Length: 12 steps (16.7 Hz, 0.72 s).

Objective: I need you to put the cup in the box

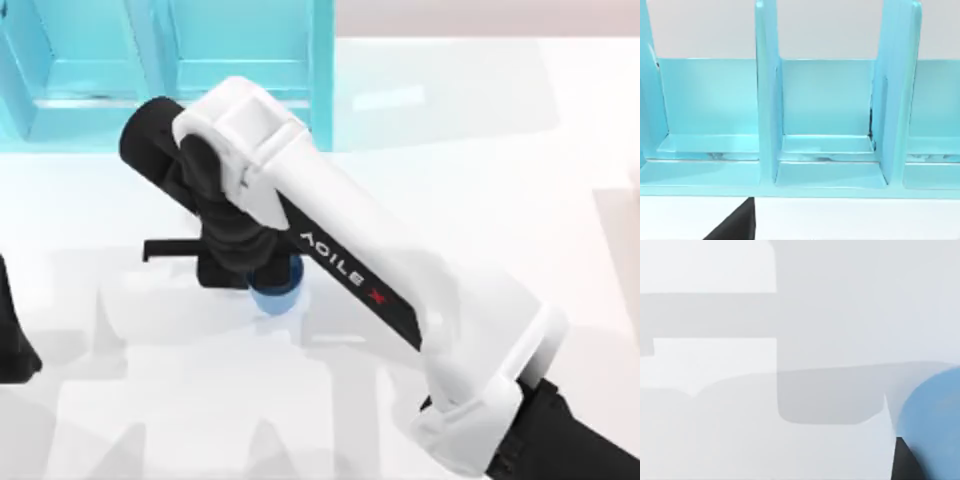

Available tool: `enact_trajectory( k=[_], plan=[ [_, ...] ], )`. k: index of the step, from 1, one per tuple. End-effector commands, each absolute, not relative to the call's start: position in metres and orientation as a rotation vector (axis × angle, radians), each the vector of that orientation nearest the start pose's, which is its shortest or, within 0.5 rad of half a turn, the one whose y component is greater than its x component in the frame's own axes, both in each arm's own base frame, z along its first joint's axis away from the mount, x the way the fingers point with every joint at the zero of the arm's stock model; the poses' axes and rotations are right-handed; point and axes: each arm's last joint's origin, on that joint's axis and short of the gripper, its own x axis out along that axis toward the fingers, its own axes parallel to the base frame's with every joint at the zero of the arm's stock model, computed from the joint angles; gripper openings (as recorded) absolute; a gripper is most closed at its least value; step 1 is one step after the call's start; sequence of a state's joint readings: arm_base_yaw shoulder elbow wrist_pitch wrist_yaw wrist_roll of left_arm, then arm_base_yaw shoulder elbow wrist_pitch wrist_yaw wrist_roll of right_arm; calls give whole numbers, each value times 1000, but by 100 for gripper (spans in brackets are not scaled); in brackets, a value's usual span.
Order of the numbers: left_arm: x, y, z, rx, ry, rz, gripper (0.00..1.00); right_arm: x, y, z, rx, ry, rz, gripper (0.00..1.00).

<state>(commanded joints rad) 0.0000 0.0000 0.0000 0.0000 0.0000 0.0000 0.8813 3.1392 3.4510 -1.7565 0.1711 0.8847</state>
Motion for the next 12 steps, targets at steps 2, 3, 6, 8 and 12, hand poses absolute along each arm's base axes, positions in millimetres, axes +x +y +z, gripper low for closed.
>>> enact_trajectory(
  k=[2,3,6,8,12],
  plan=[
    [106,-1,160,0,0,0,100,331,398,147,-23,1367,38,0],
    [106,-1,160,0,0,0,100,337,393,156,-36,1362,60,0],
    [106,-1,160,0,0,0,100,371,361,185,-92,1353,115,0],
    [106,-1,160,0,0,0,100,399,327,204,-126,1359,128,0],
    [106,-1,160,0,0,0,100,455,206,225,-88,1445,11,0]
  ],
)
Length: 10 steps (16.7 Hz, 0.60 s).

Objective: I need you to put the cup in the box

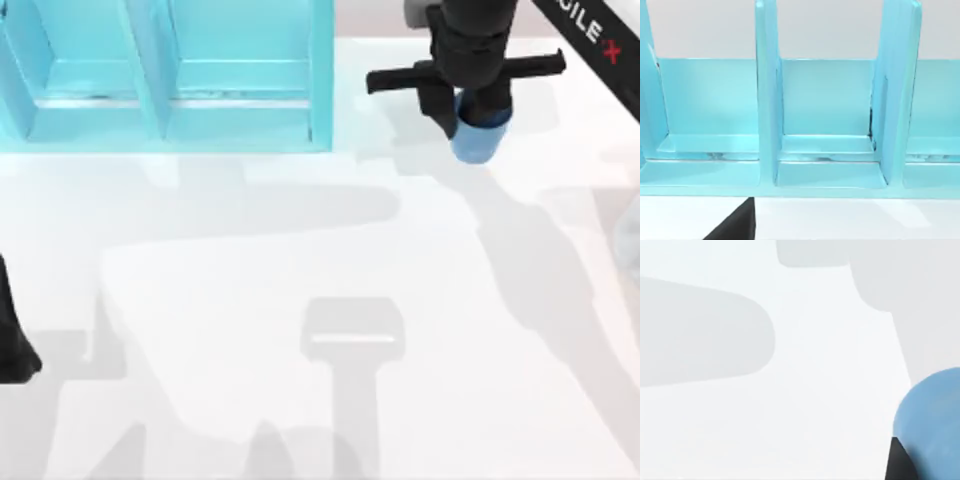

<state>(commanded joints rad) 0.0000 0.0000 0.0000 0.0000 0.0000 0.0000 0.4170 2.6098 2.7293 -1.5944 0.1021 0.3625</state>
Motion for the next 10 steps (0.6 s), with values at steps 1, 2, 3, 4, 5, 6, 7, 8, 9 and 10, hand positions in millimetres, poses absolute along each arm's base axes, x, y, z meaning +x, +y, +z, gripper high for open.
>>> enact_trajectory(
  k=[1,2,3,4,5,6,7,8,9,10],
  plan=[
    [106,-1,160,0,0,0,100,462,165,229,-55,1479,-38,0],
    [106,-1,160,0,0,0,100,463,122,233,-14,1512,-88,0],
    [106,-1,160,0,0,0,100,460,80,238,28,1542,-132,0],
    [106,-1,160,0,0,0,100,451,42,242,66,1567,-165,0],
    [106,-1,160,0,0,0,100,438,9,247,94,1588,-184,0],
    [106,-1,160,0,0,0,100,423,-19,251,111,1604,-188,0],
    [106,-1,160,0,0,0,100,407,-42,255,117,1614,-178,0],
    [106,-1,160,0,0,0,100,390,-61,259,116,1616,-161,0],
    [106,-1,160,0,0,0,100,374,-78,262,110,1611,-143,0],
    [106,-1,160,0,0,0,100,358,-91,266,98,1602,-121,0]
  ],
)
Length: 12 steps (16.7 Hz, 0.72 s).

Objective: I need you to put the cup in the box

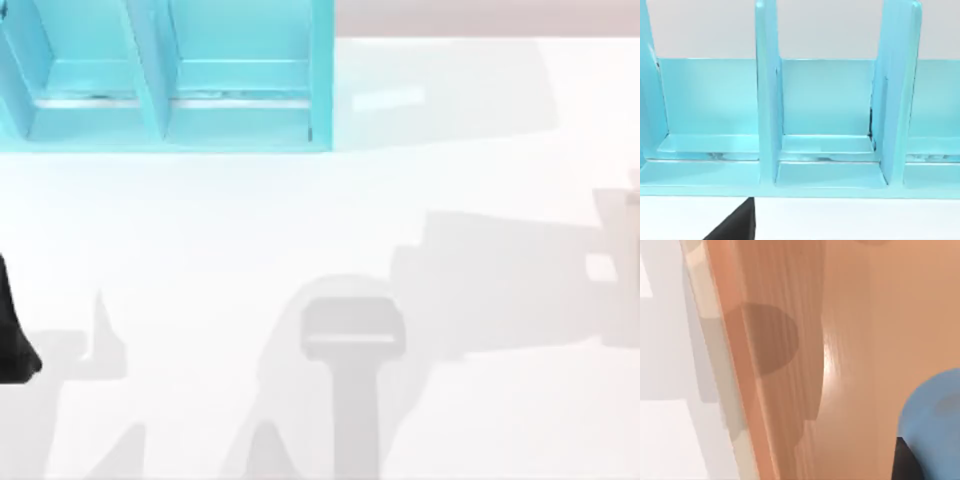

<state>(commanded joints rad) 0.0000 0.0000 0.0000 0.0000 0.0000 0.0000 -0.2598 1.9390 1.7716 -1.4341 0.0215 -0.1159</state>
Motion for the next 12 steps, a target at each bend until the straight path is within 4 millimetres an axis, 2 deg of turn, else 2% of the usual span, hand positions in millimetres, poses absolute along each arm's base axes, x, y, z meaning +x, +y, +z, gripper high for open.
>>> enact_trajectory(
  k=[2,4,6,12],
  plan=[
    [106,-1,160,0,0,0,100,333,-107,271,63,1577,-80,0],
    [106,-1,160,0,0,0,100,318,-112,274,24,1552,-48,0],
    [106,-1,160,0,0,0,100,313,-111,275,-8,1536,-25,0],
    [106,-1,160,0,0,0,100,313,-110,274,-12,1538,-22,0]
  ],
)
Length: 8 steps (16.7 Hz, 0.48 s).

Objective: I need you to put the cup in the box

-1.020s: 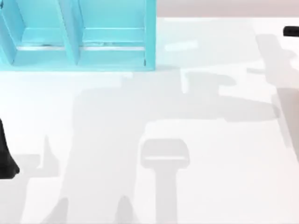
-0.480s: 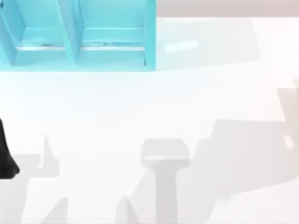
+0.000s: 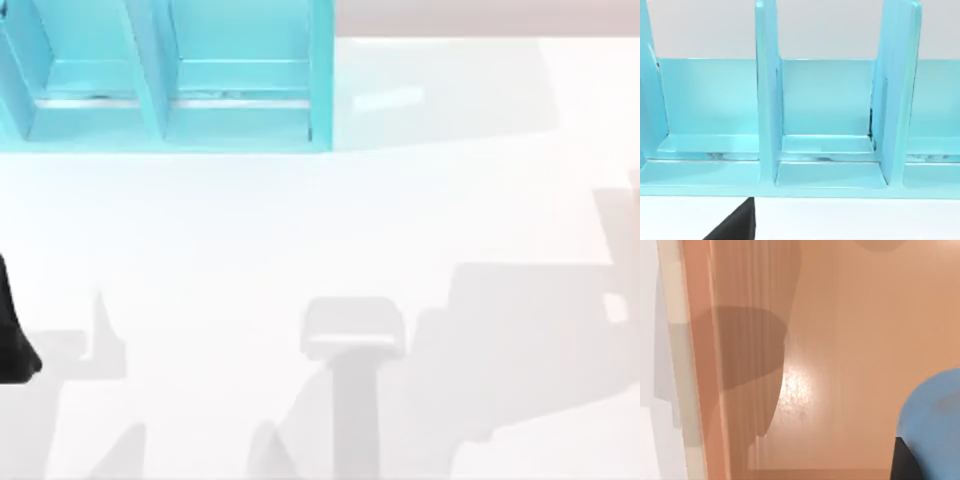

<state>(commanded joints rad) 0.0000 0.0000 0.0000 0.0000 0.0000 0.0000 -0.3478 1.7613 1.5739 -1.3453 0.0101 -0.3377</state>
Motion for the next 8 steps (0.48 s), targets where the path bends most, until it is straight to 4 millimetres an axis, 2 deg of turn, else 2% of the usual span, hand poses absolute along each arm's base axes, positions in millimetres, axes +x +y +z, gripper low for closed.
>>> enact_trajectory(
  k=[8],
  plan=[
    [106,-1,160,0,0,0,100,314,-118,229,-11,1527,-28,0]
  ],
)
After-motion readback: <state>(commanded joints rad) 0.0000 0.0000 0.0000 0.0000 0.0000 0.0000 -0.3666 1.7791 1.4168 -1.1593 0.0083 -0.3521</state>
